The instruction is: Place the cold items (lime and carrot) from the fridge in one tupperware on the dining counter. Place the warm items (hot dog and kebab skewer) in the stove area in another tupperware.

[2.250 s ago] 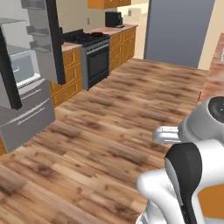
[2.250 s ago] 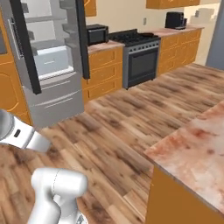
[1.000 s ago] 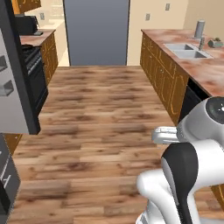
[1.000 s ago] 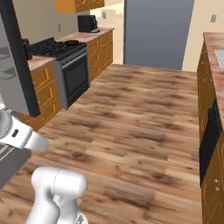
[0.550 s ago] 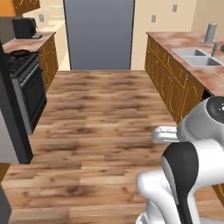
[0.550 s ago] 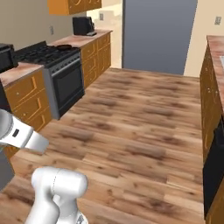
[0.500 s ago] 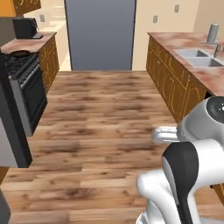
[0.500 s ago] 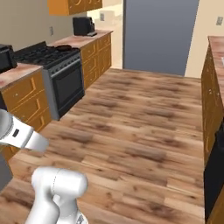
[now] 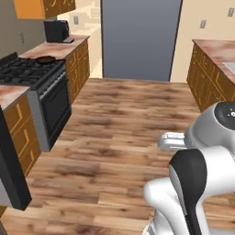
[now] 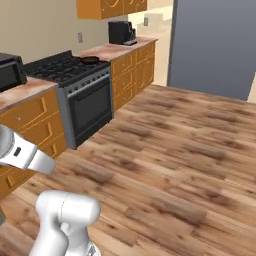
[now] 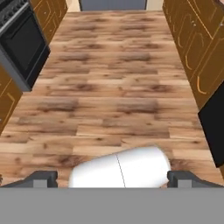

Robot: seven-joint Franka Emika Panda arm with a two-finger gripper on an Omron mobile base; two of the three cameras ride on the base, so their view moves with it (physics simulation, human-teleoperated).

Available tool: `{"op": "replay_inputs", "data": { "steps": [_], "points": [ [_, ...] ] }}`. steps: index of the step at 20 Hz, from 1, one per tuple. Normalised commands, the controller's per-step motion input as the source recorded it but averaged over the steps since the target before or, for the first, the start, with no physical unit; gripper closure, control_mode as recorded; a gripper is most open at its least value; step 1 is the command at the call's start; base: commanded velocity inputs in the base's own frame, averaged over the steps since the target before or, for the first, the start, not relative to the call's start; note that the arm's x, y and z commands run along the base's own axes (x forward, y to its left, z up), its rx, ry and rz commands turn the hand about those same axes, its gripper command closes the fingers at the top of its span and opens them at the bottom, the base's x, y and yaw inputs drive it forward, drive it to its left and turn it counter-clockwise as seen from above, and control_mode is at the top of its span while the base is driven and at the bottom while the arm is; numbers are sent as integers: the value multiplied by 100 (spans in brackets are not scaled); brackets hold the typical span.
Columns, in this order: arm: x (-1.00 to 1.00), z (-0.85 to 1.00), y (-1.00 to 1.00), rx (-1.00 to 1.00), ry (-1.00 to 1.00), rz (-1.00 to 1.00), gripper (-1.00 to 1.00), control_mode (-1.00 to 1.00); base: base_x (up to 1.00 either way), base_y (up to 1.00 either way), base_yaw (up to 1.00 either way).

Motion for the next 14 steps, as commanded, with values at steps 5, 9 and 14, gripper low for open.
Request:
{"op": "replay_inputs", "data": {
  "steps": [5, 9, 14],
  "points": [
    [0, 0, 0, 0, 0, 0, -100, 100, 100, -17, 41],
    [0, 0, 0, 0, 0, 0, -100, 100, 100, -32, 43],
    [0, 0, 0, 0, 0, 0, -100, 100, 100, -38, 44]
  ]
}}
